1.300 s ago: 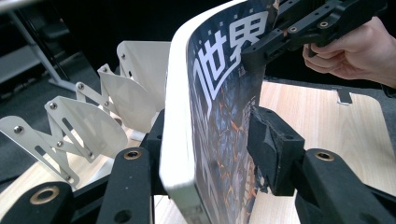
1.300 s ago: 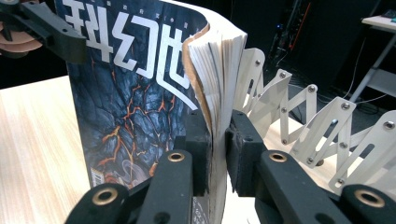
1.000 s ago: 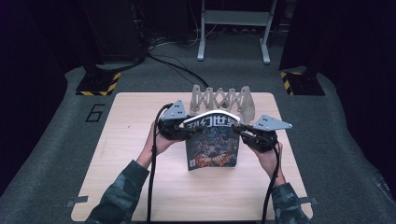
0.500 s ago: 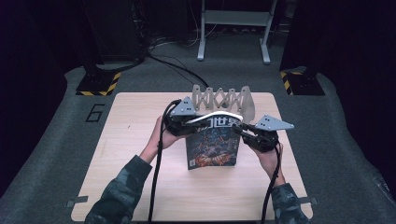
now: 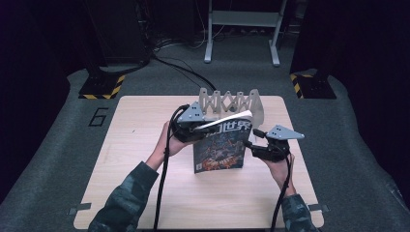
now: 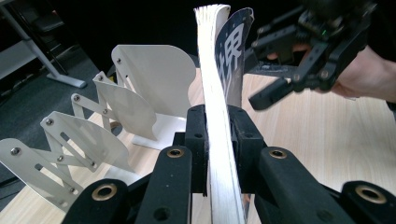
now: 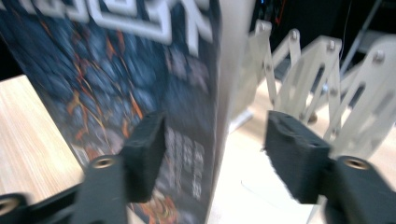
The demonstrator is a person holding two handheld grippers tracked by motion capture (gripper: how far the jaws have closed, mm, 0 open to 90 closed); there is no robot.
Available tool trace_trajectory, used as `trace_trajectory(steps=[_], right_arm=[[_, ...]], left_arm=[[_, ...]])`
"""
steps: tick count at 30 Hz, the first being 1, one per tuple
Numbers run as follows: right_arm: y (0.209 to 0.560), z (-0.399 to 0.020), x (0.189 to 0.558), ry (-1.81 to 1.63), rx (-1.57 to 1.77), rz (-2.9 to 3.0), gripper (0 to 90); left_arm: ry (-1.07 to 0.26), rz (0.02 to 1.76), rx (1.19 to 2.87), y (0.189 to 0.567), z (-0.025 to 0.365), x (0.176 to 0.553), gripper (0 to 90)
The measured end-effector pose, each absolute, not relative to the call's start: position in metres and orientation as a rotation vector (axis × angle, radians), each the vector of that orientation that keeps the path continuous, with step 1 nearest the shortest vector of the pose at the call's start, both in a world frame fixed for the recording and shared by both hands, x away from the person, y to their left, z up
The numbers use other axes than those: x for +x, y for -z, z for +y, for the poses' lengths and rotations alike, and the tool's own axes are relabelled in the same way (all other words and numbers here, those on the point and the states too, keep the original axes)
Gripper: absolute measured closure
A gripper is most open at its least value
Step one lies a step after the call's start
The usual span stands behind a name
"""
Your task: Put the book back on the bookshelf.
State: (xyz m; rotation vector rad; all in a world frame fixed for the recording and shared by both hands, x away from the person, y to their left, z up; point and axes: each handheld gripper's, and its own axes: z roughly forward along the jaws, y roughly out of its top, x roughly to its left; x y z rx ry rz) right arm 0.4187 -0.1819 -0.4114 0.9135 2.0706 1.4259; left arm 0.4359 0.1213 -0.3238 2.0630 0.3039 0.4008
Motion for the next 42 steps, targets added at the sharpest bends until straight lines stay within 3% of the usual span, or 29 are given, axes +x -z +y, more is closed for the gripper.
trace_trajectory(steps=[3,10,12,23,42], right_arm=[[0.426,-0.185,0.423,-1.364,0.993,2.088,24.2],[0.473,-0.192,0.431,-1.182,1.179,2.115,12.6],[0.486,-0.192,0.433,-1.120,1.236,2.111,4.9],[0.520,-0.193,0.445,-0.960,1.315,2.117,1.2],[0.529,-0.191,0.450,-0.911,1.353,2.133,0.7]], left_arm=[[-0.407,0.307,2.059,0.324,0.121,0.436,80.4],[-0.427,0.309,2.051,0.324,0.119,0.431,80.4],[-0.421,0.302,2.060,0.323,0.119,0.430,80.4],[-0.429,0.301,2.075,0.316,0.113,0.422,82.1],[-0.488,0.318,2.139,0.284,0.107,0.412,82.3]])
